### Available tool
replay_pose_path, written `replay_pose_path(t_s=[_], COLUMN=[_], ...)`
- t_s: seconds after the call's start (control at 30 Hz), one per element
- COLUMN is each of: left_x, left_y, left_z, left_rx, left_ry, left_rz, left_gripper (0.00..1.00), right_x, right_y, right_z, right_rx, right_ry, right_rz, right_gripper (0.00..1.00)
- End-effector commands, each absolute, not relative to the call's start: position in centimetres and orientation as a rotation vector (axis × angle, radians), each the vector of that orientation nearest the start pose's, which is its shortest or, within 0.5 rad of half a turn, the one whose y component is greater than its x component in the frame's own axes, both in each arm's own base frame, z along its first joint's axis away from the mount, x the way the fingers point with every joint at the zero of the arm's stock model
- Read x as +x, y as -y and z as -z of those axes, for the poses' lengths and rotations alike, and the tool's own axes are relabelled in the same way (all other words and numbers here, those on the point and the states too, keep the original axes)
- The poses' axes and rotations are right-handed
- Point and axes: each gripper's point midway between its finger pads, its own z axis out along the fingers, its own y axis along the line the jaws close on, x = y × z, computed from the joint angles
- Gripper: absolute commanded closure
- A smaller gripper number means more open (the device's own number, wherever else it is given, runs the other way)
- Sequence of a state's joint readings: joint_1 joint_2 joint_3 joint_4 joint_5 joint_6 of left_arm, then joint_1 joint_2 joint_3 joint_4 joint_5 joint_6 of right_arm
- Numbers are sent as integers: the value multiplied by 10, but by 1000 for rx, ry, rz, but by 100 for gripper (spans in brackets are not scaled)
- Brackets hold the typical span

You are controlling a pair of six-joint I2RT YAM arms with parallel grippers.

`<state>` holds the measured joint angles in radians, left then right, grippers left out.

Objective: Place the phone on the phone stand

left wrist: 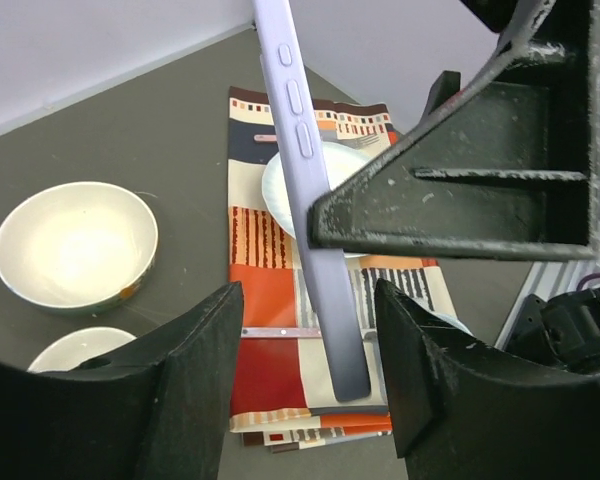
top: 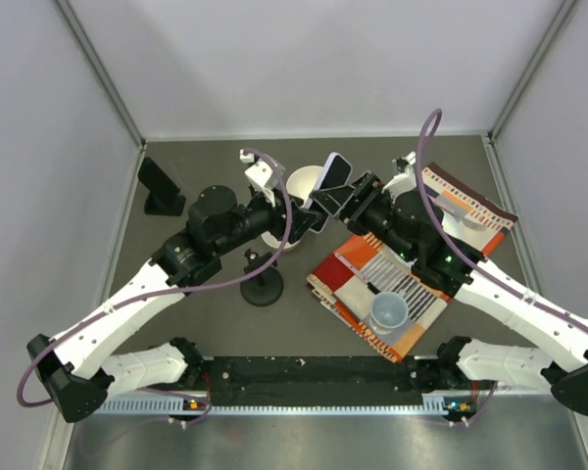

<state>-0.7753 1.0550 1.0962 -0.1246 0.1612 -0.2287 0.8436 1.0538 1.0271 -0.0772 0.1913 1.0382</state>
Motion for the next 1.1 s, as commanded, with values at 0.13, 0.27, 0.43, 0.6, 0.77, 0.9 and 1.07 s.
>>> replay_pose_path(t_s=[0.13,0.27,0.43,0.6,0.77,0.9,1.07], left_x=[247,243,230,205,160,132,125], left_y=[300,304,290,270,258,255,247], left_z=[-386,-387,-392,-394,-394,-388,-389], left_rx=[564,588,590,594,700,814,802], left_ry=[-1531,-1525,-1514,-1549,-1522,-1509,-1511], left_rz=[938,960,957,1011,1154,1226,1222], left_gripper=[59,93,100,100,100,100,100], right_x=[242,239,233,219,191,154,150], right_y=[-288,-292,-284,-277,-254,-258,-268], right_z=[-404,-410,-416,-412,-352,-379,-398], right_rx=[510,524,388,-289,-994,-1238,-1314], right_ry=[-1600,-1594,-1563,-1494,-1463,-1294,-1255], right_rz=[-1462,-1512,-1468,-1260,-1260,-1467,-1557], right_gripper=[100,100,32,1,1,8,20])
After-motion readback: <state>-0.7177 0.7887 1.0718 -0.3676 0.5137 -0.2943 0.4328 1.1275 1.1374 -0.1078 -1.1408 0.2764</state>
